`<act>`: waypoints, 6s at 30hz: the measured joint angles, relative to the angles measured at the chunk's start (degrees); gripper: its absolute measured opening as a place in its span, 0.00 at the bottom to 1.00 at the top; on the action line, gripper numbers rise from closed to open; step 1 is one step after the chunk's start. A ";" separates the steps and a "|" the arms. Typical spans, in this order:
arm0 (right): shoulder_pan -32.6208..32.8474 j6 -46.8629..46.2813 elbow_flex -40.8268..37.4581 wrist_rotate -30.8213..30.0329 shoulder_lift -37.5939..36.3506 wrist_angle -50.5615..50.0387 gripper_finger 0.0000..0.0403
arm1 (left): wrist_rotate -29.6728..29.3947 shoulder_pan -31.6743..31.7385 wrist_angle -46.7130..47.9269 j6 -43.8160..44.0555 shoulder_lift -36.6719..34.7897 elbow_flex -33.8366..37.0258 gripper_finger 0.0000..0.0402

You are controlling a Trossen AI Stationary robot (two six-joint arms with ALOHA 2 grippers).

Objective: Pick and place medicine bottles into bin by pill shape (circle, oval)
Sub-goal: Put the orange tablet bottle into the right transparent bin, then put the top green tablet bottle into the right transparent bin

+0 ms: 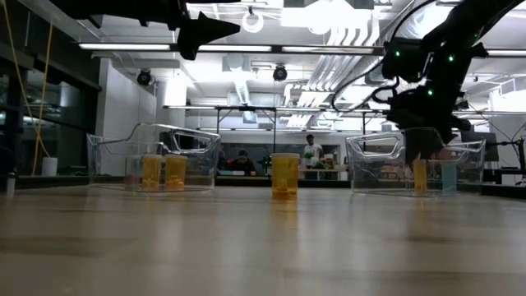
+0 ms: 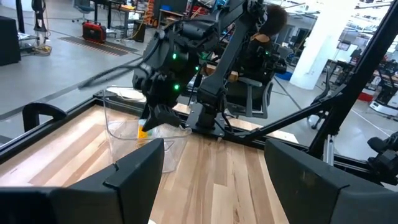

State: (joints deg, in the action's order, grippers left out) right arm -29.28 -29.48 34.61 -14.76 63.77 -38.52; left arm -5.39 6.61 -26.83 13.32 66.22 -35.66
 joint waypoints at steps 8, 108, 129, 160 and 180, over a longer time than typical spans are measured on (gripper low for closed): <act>0.18 6.13 8.03 0.13 -7.56 0.39 0.56 | 1.61 0.46 1.68 -0.02 -1.45 -0.04 0.67; 27.06 20.51 5.93 11.31 -8.66 43.45 0.56 | 0.19 -46.16 82.31 28.48 -12.30 -3.39 0.74; 27.06 19.00 5.93 11.30 -8.64 40.91 0.56 | -11.44 -54.40 63.07 33.66 -0.45 8.14 0.80; 27.06 15.18 5.93 10.21 -8.64 40.91 0.56 | -22.70 -65.94 49.35 47.05 -0.70 18.49 0.38; 27.06 14.45 5.93 10.08 -8.64 40.91 0.56 | -25.54 -65.94 49.75 47.79 -6.78 18.47 0.27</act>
State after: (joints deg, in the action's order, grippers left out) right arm -2.22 -15.03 40.53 -4.69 55.13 2.39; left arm -30.92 -59.33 22.92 61.11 59.44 -17.19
